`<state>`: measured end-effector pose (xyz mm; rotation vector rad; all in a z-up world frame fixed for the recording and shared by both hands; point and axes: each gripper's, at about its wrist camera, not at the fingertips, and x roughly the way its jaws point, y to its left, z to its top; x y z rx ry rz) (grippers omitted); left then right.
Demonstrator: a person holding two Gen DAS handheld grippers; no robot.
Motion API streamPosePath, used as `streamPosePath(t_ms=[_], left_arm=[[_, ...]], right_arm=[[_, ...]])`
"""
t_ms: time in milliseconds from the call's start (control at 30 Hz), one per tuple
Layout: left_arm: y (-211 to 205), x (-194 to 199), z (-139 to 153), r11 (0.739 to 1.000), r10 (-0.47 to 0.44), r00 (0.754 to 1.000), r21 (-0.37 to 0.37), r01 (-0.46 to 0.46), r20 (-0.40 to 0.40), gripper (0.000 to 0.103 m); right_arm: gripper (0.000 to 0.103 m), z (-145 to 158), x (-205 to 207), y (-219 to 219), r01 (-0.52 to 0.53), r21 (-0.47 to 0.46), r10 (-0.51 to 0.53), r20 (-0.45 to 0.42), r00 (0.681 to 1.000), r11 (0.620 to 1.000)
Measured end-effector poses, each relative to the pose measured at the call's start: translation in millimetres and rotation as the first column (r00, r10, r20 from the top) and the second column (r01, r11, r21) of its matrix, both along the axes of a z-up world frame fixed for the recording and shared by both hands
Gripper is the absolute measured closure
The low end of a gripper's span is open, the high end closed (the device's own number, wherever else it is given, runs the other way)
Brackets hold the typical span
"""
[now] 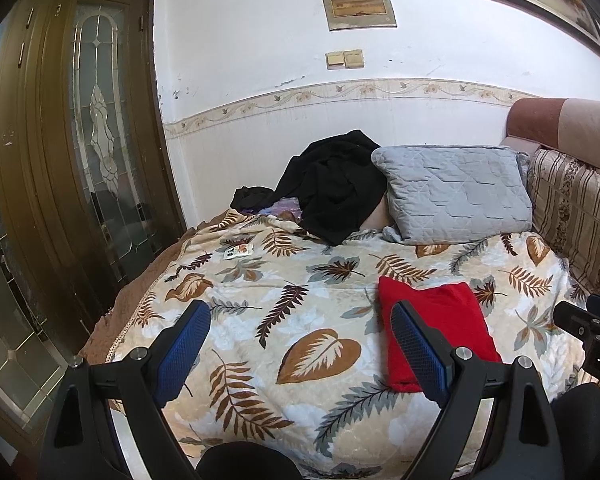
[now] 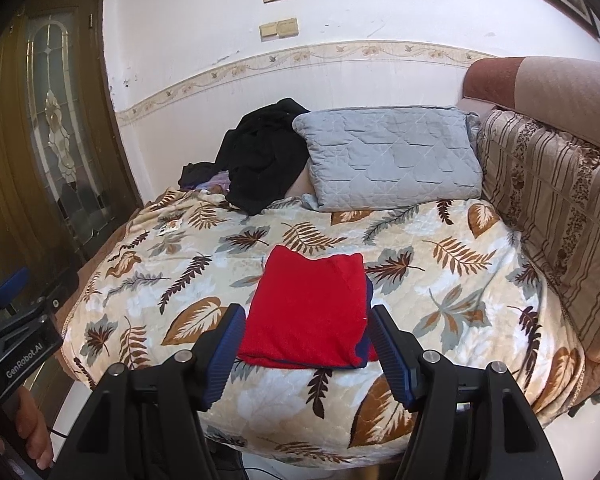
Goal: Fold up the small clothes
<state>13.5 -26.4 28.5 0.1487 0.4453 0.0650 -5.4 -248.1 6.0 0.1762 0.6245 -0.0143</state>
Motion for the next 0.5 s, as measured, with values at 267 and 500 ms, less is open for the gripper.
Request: streamPosePath(t_ms=[267,500], left_arm=[[-1.6,-4.1,1.5,1.0,-0.008,1.0,0.002,0.008,-0.003,0.011],[-5.5,-6.8,2.9,1.0,-0.022,1.0,0.004,0.022,-0.001,0.011]], right_arm=[[0.035,0.1,-2.5,0.0,0.001,-0.009,-0.002,-0.011,1.0,1.0],[0.035,-1.0,-4.9,-3.9,0.013,-0.009,-0.013,-0.025,1.0,1.0]])
